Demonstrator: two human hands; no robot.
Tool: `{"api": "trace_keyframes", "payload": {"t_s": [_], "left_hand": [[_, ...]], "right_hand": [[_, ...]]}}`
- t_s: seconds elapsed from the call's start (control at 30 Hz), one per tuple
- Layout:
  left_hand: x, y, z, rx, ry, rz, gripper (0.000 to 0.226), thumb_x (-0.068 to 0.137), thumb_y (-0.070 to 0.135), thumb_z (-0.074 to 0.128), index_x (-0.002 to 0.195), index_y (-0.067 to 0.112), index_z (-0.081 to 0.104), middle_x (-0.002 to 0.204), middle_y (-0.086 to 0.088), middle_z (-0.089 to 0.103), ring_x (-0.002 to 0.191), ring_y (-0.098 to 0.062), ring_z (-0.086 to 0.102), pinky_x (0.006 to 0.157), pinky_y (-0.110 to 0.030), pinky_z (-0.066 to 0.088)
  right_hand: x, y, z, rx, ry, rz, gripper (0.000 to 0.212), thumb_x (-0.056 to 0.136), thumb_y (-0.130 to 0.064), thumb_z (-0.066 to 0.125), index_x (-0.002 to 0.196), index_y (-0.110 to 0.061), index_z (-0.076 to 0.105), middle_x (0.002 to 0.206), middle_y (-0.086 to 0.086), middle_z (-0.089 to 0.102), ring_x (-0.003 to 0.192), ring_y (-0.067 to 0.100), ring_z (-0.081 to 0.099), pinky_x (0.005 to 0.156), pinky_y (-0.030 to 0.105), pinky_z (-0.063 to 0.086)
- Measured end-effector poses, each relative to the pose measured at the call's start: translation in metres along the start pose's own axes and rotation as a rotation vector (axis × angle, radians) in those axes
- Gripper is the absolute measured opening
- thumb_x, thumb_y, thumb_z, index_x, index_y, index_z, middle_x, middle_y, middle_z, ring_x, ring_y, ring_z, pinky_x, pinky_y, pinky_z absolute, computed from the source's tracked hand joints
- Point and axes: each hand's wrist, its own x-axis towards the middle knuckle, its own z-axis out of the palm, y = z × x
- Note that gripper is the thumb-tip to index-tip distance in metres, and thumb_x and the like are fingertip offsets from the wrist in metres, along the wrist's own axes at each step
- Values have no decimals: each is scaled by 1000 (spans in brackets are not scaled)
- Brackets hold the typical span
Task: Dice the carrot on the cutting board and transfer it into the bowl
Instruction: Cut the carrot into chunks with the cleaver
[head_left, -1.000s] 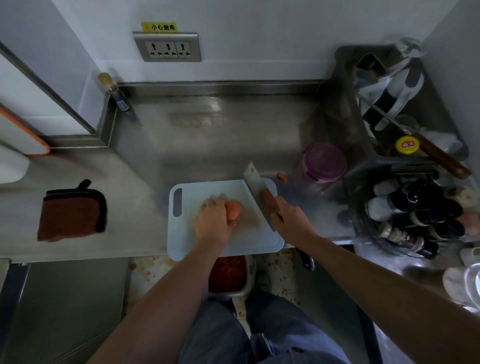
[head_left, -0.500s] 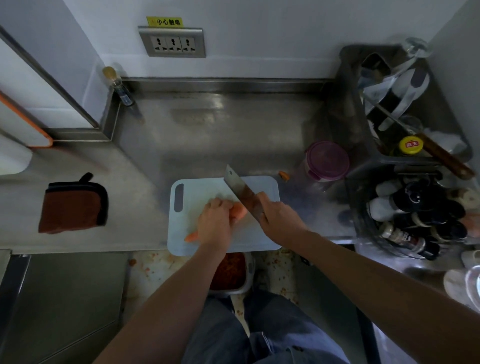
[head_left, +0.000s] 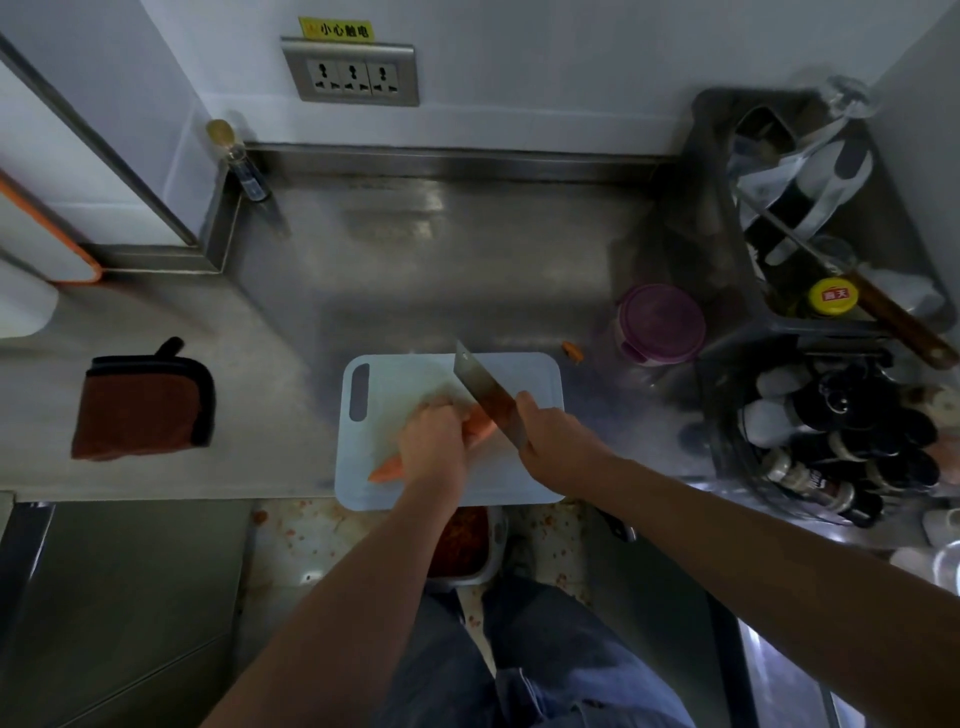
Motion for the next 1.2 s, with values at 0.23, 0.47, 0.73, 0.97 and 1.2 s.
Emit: {"api": "trace_keyframes", "payload": {"t_s": [0.23,0.47,0.73,0.97,1.2], "left_hand": [[0,0,0,7,-9,-22,10,88,28,64,96,24,68,95,4,61,97,-17,56,77,-28,42],[-1,2,-7,10,-41,-29,6,90,18,59,93,21,62,94,2,59,94,-18,57,74,-27,38],[-1,-1,-9,-55,-76,-18,31,91,14,59,120,24,64,111,-2,64,104,-20,58,83,-28,42],[-3,0,-12,-68,-42,-35,30,90,18,62,119,25,66,108,-1,66,102,-19,59,83,-28,43],[-1,0,-12,-42,-43,-17,29,90,17,62,117,25,66,109,1,65,102,-18,59,80,-25,41]], "right_hand": [[5,-7,16,-16,-12,93,40,93,-8,43,129,-13,27,93,10,57,80,28,59,69,43,53],[10,-10,22,-1,21,53,23,95,-5,39,116,-12,32,91,9,57,84,31,61,70,43,50],[8,0,0,42,179,-23,69,97,-12,41,153,-28,4,61,-2,45,50,19,44,48,30,34],[-3,-3,-4,-29,83,-31,80,97,-14,44,152,-34,-10,68,2,49,57,18,47,54,35,40],[-4,-9,-5,-65,64,-21,83,95,-12,43,152,-35,-13,67,-1,44,56,15,43,52,31,35]]}}
